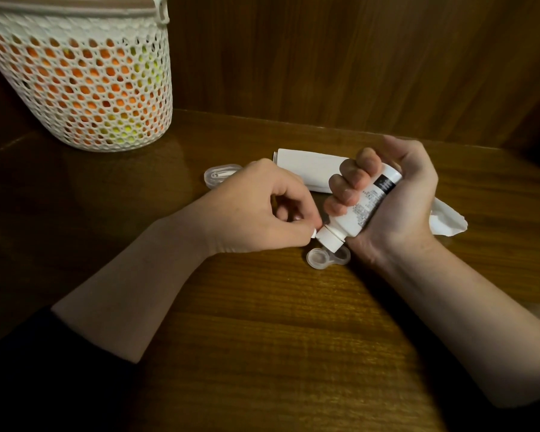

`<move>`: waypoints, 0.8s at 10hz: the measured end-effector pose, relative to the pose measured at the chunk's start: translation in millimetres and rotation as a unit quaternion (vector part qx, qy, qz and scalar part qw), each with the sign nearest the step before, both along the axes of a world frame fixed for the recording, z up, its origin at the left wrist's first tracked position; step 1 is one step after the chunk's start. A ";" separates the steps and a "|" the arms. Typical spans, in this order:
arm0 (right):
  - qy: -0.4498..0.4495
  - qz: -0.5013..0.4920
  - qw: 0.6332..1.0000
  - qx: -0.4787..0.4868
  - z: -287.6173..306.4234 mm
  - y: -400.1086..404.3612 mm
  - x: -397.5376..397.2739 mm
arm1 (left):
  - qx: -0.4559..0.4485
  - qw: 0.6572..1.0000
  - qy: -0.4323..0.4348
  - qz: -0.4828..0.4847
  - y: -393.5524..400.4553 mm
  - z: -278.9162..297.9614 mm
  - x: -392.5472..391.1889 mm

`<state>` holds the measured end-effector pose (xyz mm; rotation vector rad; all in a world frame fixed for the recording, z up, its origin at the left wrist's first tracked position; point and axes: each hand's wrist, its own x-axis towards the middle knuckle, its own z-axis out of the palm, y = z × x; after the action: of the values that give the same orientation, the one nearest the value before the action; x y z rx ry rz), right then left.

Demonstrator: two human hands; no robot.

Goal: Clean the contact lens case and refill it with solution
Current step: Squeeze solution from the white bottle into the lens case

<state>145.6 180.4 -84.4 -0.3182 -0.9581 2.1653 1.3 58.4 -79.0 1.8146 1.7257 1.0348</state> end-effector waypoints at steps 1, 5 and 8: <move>0.001 -0.006 1.000 0.005 0.8 -0.6 0.2 | 0.003 1.000 0.001 0.000 -0.1 0.0 0.4; 0.003 -0.015 1.000 0.012 2.2 -1.7 0.1 | 0.004 1.000 -0.004 -0.003 1.6 -2.0 -2.0; 0.001 -0.018 1.000 0.005 2.2 -1.2 0.2 | 0.010 1.000 -0.002 -0.001 1.7 -2.5 -3.6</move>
<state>145.8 179.1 -82.2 -0.3257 -0.9545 2.1263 -2.3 60.1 -81.5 1.8246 1.7167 1.0570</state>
